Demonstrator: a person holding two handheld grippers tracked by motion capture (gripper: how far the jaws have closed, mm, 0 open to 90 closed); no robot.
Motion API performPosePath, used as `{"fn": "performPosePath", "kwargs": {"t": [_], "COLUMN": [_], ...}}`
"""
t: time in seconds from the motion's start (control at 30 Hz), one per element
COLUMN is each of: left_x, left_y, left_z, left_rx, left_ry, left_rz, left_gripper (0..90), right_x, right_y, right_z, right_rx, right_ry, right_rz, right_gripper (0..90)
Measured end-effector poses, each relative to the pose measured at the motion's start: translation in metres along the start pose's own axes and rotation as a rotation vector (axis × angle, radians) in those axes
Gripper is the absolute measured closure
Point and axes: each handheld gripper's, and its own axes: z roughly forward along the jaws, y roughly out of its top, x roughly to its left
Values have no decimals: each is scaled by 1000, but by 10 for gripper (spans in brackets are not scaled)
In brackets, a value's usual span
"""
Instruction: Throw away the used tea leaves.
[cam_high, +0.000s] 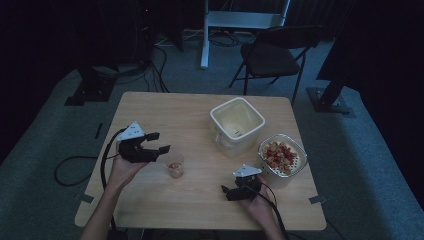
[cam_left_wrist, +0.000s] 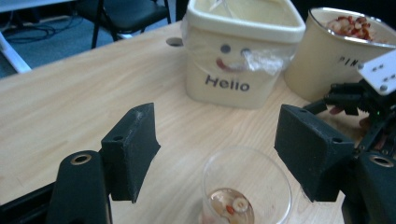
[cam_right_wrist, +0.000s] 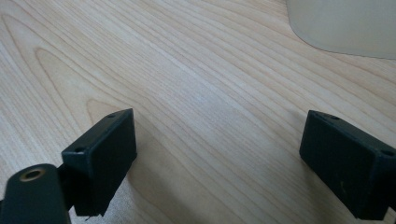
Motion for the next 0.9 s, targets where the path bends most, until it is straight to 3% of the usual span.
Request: {"fn": "performPosePath", "kwargs": {"t": [0.2,0.37,0.57,0.73,0.9], "left_x": [-3,-12,-18,-19,-21], "left_y": [-17,-30,-44,-50,-53], "left_z": [0,2,7,19,33], "left_rx": [8,23,43,76,100], "left_ry": [-9,-4,-42,-83,-76], "left_rz": [-2,39,44,41,63], "left_gripper": [262,167,111,92,90], "right_x": [0,0,0,0,0], "right_y": [0,0,0,0,0], "right_z": [0,0,0,0,0], "right_rx": [1,0,2,2,1], "right_ry": [0,0,1,0,1], "right_rz": [3,4,4,4,4], "right_gripper": [106,106,106,106,106]}}
